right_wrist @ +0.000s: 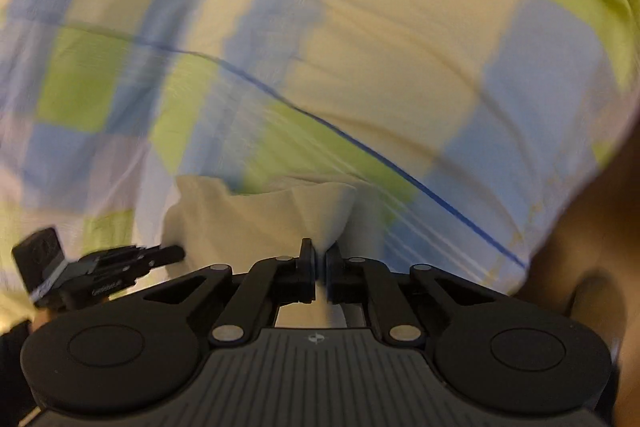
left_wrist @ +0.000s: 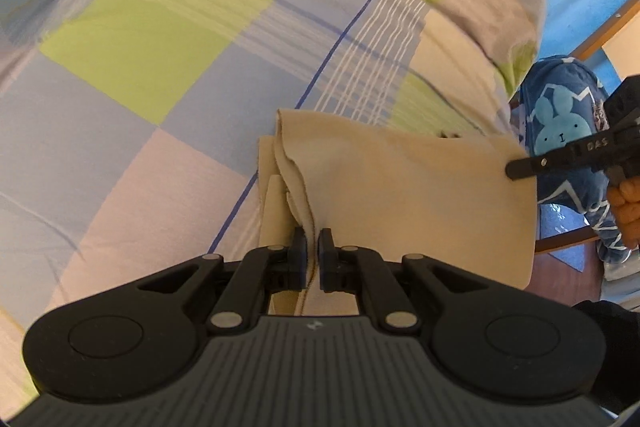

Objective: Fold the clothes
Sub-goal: 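Fold the lifted strip end over the strip with both grippers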

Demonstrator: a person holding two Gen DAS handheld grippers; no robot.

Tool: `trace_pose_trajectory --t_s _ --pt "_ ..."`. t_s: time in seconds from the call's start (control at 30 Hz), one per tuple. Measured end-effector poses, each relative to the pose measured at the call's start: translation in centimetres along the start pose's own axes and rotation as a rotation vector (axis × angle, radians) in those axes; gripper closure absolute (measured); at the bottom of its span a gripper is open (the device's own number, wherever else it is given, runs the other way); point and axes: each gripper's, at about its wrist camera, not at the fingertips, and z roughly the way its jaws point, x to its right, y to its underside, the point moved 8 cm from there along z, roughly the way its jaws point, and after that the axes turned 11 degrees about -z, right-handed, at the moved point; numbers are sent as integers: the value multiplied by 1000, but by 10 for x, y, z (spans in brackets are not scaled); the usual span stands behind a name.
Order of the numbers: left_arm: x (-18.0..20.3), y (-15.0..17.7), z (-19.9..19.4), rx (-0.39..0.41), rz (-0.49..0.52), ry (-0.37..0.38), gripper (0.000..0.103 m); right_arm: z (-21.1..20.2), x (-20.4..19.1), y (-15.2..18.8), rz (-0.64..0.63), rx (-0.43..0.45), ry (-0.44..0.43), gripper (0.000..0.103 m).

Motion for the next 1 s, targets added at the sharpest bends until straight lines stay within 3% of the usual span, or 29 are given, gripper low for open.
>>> trace_pose_trajectory --t_s 0.17,0.2,0.37,0.43,0.47,0.5,0.63,0.83,1.0 --pt "-12 15 3 -19 -60 -7 100 13 21 3 72 -41 30 95" --pt "-12 15 6 -25 -56 -12 100 13 23 2 87 -36 23 88" --pt "-13 9 11 -8 -58 -21 97 13 23 -7 76 4 -5 77" --pt "-14 10 12 -1 -60 -20 97 16 28 -7 94 10 6 77" --pt "-14 10 13 3 -62 -20 97 18 30 -7 104 14 11 85" --pt "-14 11 13 9 -62 -23 95 17 31 -5 96 16 32 100" --pt "-15 16 12 22 -63 -39 94 15 29 3 54 21 101 101" --pt "-14 17 10 51 -68 -64 92 17 38 5 65 50 106 100" --pt "-17 19 -8 133 -79 -116 88 0 25 -8 -111 139 207 89"
